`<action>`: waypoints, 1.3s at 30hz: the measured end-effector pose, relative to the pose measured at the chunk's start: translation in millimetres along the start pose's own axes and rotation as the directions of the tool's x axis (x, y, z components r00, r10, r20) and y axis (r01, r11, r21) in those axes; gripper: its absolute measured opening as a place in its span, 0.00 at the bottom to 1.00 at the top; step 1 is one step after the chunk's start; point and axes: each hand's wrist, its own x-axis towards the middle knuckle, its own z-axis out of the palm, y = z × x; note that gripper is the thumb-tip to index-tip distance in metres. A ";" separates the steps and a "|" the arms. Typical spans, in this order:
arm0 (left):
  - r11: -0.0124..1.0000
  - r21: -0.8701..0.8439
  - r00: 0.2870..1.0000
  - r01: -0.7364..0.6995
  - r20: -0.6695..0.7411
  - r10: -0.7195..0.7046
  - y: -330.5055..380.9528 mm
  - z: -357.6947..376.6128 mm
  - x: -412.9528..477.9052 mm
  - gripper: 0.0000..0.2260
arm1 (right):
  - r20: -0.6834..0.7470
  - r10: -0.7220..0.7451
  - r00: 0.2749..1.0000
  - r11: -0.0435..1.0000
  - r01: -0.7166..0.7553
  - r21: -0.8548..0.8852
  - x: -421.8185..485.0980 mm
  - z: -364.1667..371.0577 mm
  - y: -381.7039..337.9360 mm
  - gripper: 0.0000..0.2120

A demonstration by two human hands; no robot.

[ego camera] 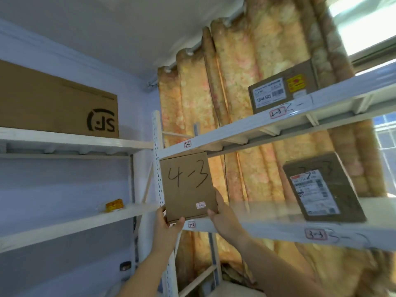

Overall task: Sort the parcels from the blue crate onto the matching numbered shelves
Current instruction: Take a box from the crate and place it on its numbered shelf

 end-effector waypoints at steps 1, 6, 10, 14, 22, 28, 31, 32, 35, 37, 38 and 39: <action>1.000 0.001 1.000 -0.004 0.011 0.004 -0.8 1.5 0.4 0.25 | -0.016 -0.003 1.000 1.000 0.002 -0.028 -5.9 -2.0 0.8 0.32; 0.997 0.016 0.992 -0.072 0.104 0.070 -8.1 35.1 -20.6 0.26 | -0.174 0.008 0.985 0.967 -0.052 -0.251 -55.0 -30.4 9.4 0.32; 0.934 0.183 0.942 -0.308 0.199 0.272 -16.5 80.7 -59.0 0.28 | -0.341 -0.053 0.939 0.853 -0.135 -0.504 -106.3 -74.9 11.9 0.32; 0.894 0.130 0.882 -0.429 0.273 0.384 -16.6 137.6 -107.5 0.26 | -0.525 -0.018 0.851 0.781 -0.316 -0.539 -151.0 -119.2 21.3 0.24; 0.938 -0.108 0.786 -0.329 0.520 0.336 -28.0 227.4 -235.2 0.26 | -0.740 0.132 0.659 0.643 -0.625 -0.443 -281.7 -192.0 35.0 0.15; 0.984 0.010 0.723 -0.178 0.680 0.123 -65.6 255.6 -289.6 0.22 | -0.805 0.199 0.559 0.603 -0.717 -0.348 -361.9 -204.0 57.4 0.18; 0.992 0.058 0.716 -0.109 0.697 0.038 -80.6 264.2 -299.1 0.19 | -0.780 0.280 0.560 0.602 -0.735 -0.312 -374.9 -211.5 81.1 0.19; 0.992 0.081 0.718 -0.096 0.696 0.013 -85.2 265.4 -300.1 0.19 | -0.765 0.303 0.568 0.603 -0.736 -0.308 -375.2 -214.5 89.1 0.19; 0.987 0.157 0.724 -0.040 0.685 -0.080 -103.3 268.6 -292.5 0.17 | -0.694 0.371 0.617 0.607 -0.727 -0.321 -367.7 -218.4 110.5 0.19; 0.978 0.203 0.743 0.038 0.649 -0.163 -116.5 268.4 -280.4 0.16 | -0.630 0.436 0.643 0.602 -0.728 -0.327 -358.7 -218.2 129.5 0.18; 0.972 0.220 0.753 0.086 0.624 -0.208 -124.7 267.2 -273.3 0.17 | -0.594 0.470 0.653 0.593 -0.732 -0.335 -353.6 -217.2 140.7 0.17; 0.963 0.235 0.760 0.129 0.600 -0.249 -132.8 265.3 -266.5 0.19 | -0.560 0.500 0.660 0.582 -0.735 -0.348 -348.9 -215.5 152.0 0.16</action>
